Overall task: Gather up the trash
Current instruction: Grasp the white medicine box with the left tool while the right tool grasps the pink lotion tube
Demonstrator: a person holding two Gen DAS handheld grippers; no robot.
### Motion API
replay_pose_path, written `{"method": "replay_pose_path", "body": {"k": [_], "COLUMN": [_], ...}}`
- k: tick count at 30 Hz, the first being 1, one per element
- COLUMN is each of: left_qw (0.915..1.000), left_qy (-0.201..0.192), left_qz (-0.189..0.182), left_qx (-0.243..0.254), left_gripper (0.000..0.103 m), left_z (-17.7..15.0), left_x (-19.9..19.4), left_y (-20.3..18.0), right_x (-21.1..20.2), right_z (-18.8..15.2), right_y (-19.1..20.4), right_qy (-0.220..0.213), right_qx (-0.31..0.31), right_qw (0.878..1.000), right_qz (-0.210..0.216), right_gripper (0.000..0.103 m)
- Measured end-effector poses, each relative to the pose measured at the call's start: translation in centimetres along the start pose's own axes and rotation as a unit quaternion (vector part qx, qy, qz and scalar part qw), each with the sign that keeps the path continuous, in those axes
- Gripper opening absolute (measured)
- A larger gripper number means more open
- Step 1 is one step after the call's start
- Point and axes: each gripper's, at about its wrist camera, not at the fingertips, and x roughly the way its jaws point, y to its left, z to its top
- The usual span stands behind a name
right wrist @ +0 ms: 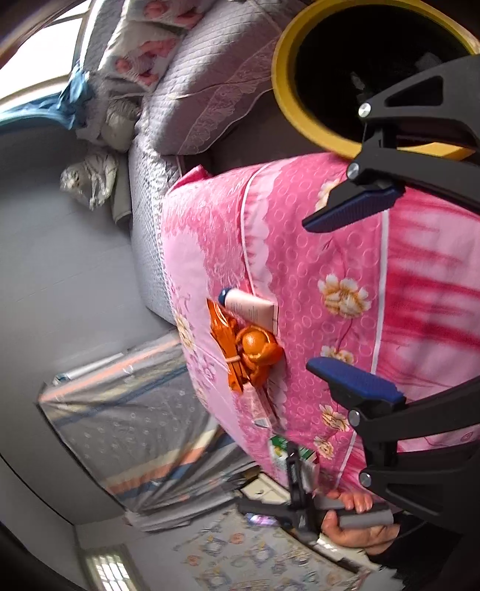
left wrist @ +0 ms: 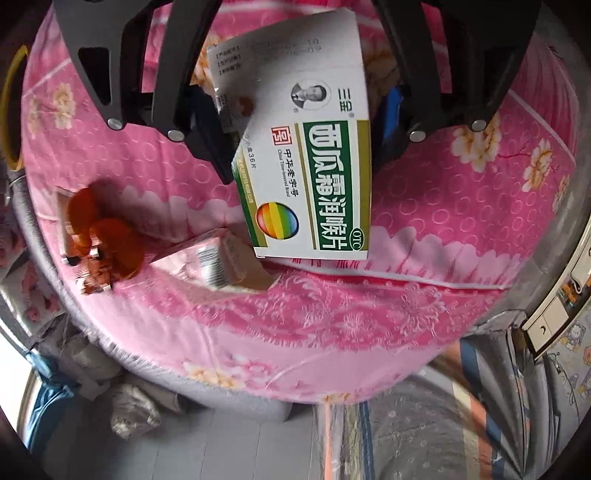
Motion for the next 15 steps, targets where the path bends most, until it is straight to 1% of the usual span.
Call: {"method": "replay_pose_path", "body": {"k": [3,5,7,8,10,12,13,15], "left_qw": [0.9992,0.9976,0.9959,0.9946,0.9924,0.9901,0.989,0.9876], "left_qy": [-0.039,-0.067,-0.086,-0.098,-0.115,-0.129,-0.135,-0.141], "left_qz": [-0.008,-0.019,-0.027,-0.032,-0.042,-0.053,-0.059,-0.068], "left_qx": [0.004,0.008,0.011,0.012,0.013,0.01,0.008,0.006], "left_gripper": [0.064,0.064,0.064,0.064,0.065,0.065,0.065,0.065], "left_z": [-0.5,-0.9,-1.3,-1.5,-1.8,-1.9,-2.0,-2.2], "left_x": [-2.9,-4.8,-6.2,-7.1,-8.3,-9.3,-9.7,-10.0], "left_y": [0.2,0.4,0.6,0.7,0.9,1.2,1.3,1.6], "right_x": [2.4,4.6,6.7,8.0,10.0,12.5,13.4,15.8], "right_z": [1.2,2.3,3.3,4.1,5.2,6.7,7.1,8.0], "right_y": [1.4,2.0,2.5,2.5,2.5,2.7,2.6,2.1], "right_qy": [0.027,0.043,0.054,0.061,0.073,0.084,0.09,0.113], "right_qx": [-0.013,-0.02,-0.031,-0.031,-0.028,-0.034,-0.032,-0.011], "right_qw": [0.999,0.999,0.998,0.997,0.996,0.995,0.994,0.992], "right_qz": [-0.014,-0.014,-0.031,-0.033,-0.034,-0.051,-0.053,-0.047], "right_gripper": [0.066,0.066,0.066,0.065,0.064,0.061,0.058,0.057]}}
